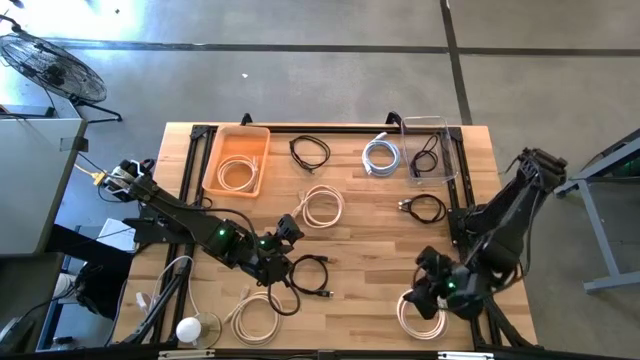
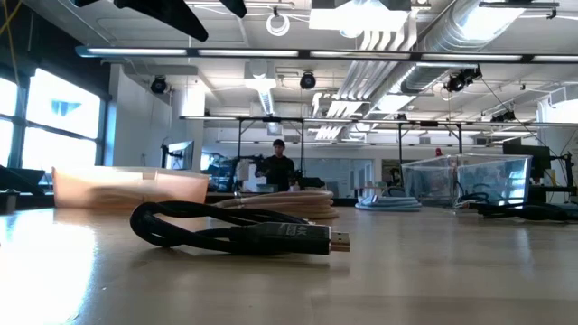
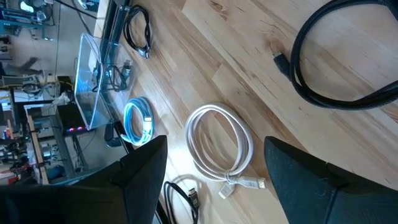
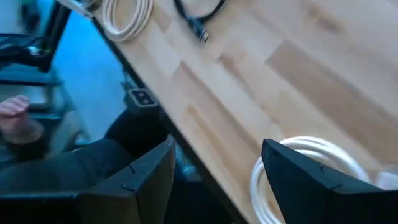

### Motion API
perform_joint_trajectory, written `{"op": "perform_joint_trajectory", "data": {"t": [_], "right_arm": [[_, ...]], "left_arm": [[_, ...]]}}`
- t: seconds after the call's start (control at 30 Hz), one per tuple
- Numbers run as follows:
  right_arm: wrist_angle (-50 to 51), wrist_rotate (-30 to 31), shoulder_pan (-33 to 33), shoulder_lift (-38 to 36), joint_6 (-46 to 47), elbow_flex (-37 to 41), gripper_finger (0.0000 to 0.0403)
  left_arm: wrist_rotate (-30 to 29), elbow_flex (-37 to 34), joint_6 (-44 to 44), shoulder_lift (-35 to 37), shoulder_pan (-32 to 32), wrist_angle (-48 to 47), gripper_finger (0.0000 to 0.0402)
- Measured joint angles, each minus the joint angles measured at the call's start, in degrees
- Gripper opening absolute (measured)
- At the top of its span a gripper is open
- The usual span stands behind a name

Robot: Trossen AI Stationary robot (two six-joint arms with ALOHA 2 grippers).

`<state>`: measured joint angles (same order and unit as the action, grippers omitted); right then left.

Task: Sort HDMI cables
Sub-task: Put the brown HDMI cable into the orange bin

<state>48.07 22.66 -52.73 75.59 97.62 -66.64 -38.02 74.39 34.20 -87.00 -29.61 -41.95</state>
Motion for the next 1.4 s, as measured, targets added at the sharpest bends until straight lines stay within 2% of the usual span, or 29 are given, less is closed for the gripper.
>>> {"op": "perform_joint_trajectory", "data": {"t": [0.2,0.37,0.43,0.5,0.7,0.77,0.93,1.13,1.27,1.4], "right_arm": [[23.70,2.21,-0.33,11.43,-4.01,-19.64,0.0232],[40.75,-2.05,-0.31,21.39,-6.67,-31.94,0.0232],[41.63,-3.92,-0.22,24.06,-10.14,-34.38,0.0232],[39.42,-5.50,-0.13,25.36,-17.83,-35.17,0.0232],[30.96,-7.11,-0.15,26.88,-34.23,-33.32,0.0232],[29.12,-9.50,-0.14,26.80,-38.68,-32.12,0.0232],[28.12,-14.23,0.15,26.81,-47.99,-28.94,0.0232],[27.72,-14.10,0.72,26.80,-60.21,-23.55,0.0232],[27.02,-14.22,1.89,26.78,-63.01,-19.37,0.0232],[26.31,-14.18,3.26,26.76,-60.74,-15.85,0.0232]], "left_arm": [[0.00,0.00,0.00,0.00,0.00,-0.03,0.0262],[0.02,0.00,0.00,0.00,-0.01,-0.04,0.0262],[0.02,0.00,0.00,0.00,0.01,-0.05,0.0262],[0.02,0.00,0.00,0.00,0.00,-0.07,0.0262],[0.04,0.00,0.00,0.00,0.01,-0.05,0.0262],[0.04,0.00,0.00,0.00,0.01,-0.05,0.0262],[0.04,0.00,0.00,0.00,0.00,-0.03,0.0262],[0.04,0.00,0.00,0.00,0.00,-0.01,0.0262],[0.04,0.00,0.00,0.00,0.01,-0.01,0.0262],[0.04,0.00,0.00,0.00,-0.01,0.00,0.0262]]}}
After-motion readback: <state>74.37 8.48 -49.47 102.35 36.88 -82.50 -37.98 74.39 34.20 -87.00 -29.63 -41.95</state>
